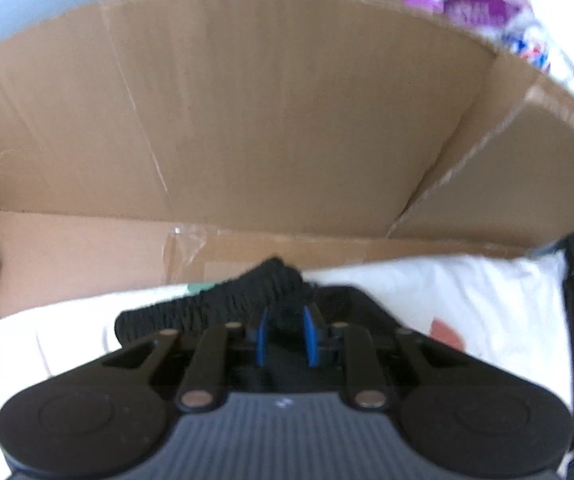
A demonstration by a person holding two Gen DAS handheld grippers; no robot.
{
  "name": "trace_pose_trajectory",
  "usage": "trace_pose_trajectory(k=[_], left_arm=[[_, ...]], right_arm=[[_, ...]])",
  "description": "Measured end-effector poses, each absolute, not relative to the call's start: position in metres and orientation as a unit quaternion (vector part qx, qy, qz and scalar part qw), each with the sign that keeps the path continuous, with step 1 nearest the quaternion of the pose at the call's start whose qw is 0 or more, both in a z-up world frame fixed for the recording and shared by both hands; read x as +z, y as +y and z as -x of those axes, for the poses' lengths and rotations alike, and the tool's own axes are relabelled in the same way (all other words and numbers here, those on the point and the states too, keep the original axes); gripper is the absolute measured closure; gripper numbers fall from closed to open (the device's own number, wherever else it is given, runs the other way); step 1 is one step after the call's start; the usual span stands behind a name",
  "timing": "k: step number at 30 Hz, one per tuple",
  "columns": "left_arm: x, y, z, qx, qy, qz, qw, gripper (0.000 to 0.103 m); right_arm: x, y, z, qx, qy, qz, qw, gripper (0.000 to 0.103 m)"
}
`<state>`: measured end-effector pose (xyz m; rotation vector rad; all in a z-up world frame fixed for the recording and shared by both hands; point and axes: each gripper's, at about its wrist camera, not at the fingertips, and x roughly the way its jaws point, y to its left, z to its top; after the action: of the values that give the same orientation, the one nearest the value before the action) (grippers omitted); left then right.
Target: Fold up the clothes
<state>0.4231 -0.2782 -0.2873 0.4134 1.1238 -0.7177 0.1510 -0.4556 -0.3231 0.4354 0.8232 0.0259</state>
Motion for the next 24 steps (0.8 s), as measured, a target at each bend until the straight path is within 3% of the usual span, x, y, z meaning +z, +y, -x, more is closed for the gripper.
trace_pose_trajectory(k=[12, 14, 24], left_arm=[[-0.323, -0.292, -0.43, -0.321, 0.506, -0.19, 0.778, 0.081], [-0.324, -0.293, -0.43, -0.316, 0.5, -0.184, 0.785, 0.081], [-0.307, -0.294, -0.428, -0.319, 0.502, -0.207, 0.777, 0.081]], right_arm=[[-0.368, -0.421, -0.166, 0.045, 0.483, -0.173, 0.857, 0.1], [-0.371, -0.423, -0.165, 0.033, 0.487, -0.175, 0.855, 0.097], [-0.372, -0.44, -0.15, -0.013, 0.495, -0.195, 0.847, 0.097]])
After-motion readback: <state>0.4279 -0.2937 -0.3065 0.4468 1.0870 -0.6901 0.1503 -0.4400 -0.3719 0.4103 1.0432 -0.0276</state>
